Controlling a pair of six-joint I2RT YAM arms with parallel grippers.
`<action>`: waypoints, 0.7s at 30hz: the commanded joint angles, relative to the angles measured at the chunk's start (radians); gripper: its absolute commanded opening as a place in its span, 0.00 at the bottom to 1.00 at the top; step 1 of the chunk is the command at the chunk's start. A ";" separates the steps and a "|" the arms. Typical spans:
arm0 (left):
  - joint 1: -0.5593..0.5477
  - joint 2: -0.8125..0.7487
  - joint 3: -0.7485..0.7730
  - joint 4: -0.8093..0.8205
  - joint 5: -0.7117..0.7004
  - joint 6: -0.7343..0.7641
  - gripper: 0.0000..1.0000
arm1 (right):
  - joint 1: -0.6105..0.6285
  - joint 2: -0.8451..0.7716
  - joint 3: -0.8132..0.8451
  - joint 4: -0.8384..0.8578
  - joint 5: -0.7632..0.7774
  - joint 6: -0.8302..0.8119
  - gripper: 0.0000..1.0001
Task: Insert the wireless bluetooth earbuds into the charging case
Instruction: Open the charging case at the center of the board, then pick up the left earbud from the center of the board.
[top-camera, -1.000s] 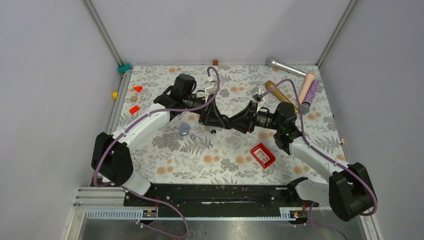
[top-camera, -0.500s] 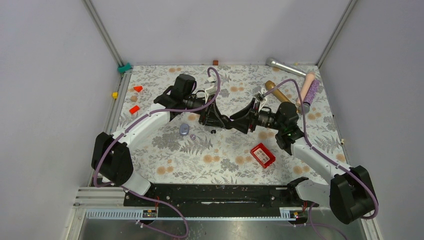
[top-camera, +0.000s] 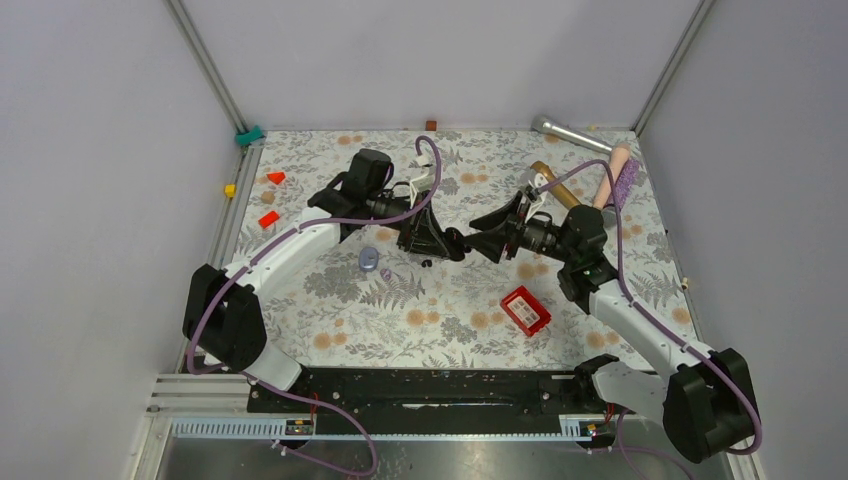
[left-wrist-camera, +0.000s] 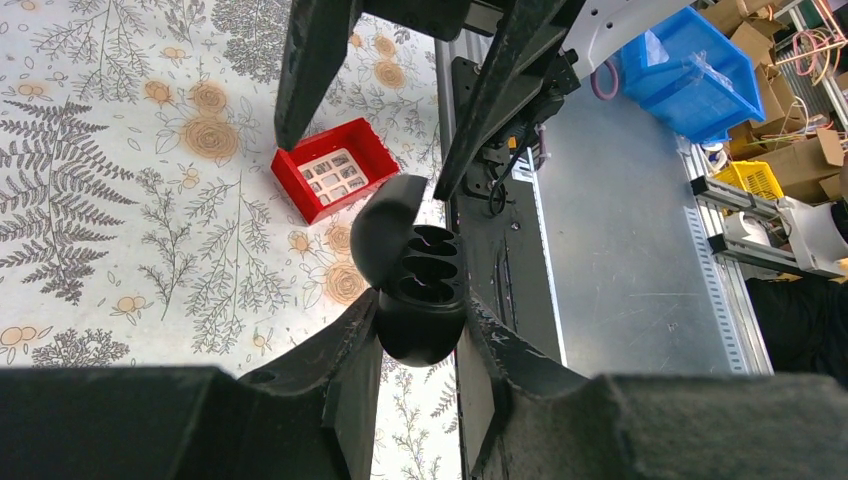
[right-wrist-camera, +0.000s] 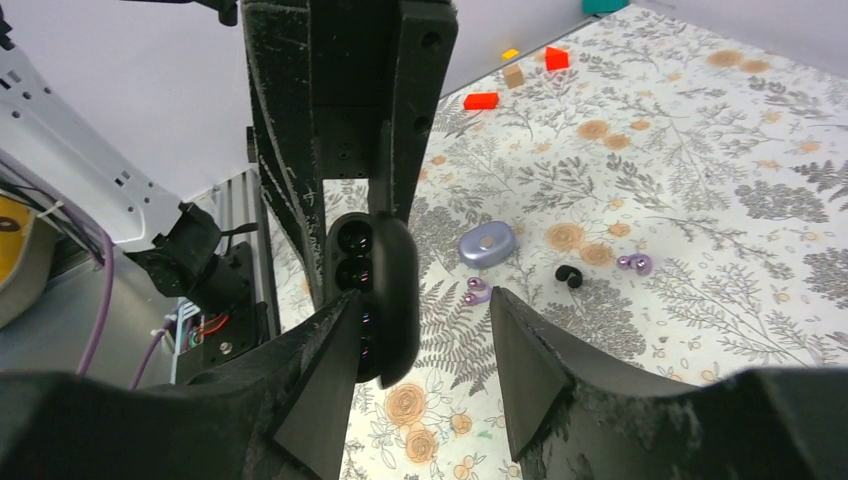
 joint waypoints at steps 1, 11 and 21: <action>-0.005 -0.006 0.043 0.008 0.045 0.025 0.00 | -0.015 -0.040 0.034 -0.003 0.042 -0.045 0.58; 0.056 0.010 0.167 -0.237 0.025 0.196 0.00 | -0.027 -0.087 0.222 -0.368 0.187 -0.183 0.74; 0.242 -0.071 0.223 -0.522 0.037 0.459 0.00 | -0.027 0.205 0.478 -0.610 0.308 -0.175 0.67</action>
